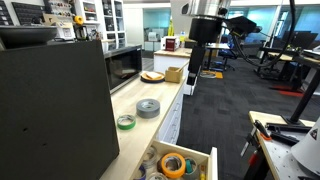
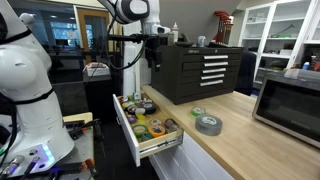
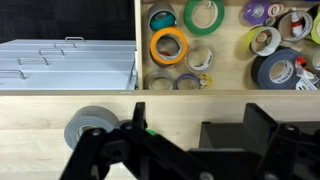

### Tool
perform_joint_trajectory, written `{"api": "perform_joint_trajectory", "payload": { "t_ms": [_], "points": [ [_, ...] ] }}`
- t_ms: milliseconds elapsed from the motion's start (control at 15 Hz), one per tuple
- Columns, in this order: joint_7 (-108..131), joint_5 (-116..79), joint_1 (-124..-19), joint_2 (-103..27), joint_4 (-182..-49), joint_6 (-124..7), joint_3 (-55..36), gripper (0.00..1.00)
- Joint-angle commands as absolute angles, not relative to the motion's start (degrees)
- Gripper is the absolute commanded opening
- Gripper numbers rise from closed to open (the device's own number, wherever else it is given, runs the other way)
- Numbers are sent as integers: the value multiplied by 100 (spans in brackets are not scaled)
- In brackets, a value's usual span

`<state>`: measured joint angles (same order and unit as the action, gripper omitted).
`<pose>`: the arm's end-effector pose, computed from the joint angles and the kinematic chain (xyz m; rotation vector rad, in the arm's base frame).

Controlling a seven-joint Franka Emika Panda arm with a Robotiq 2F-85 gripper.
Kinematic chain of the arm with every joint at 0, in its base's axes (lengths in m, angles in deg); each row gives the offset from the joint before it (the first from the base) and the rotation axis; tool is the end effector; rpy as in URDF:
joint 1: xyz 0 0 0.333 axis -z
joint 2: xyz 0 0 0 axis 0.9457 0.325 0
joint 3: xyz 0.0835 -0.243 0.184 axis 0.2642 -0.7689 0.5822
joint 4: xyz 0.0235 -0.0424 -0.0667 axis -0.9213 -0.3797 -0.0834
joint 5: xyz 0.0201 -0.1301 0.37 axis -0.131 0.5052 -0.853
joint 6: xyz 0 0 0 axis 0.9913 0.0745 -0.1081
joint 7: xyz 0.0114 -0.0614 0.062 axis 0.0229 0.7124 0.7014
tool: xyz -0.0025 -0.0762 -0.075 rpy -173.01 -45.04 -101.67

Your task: Pick up the green masking tape and put it in the open drawer

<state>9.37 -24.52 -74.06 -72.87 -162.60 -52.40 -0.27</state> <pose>0.4454 0.0703 0.4364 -3.1018 -0.0072 -0.1948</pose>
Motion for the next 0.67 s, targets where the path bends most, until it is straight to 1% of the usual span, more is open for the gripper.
{"api": "perform_joint_trajectory", "payload": {
  "t_ms": [0,267,600],
  "points": [
    [1081,-2424,-7406,-7105,-16192,-5514,-120,100],
    [1524,-2519,-7437,-6757,-16061,-5904,-270,100],
    [2377,-2627,-7456,-5973,-15748,-6425,-430,100]
  ]
}}
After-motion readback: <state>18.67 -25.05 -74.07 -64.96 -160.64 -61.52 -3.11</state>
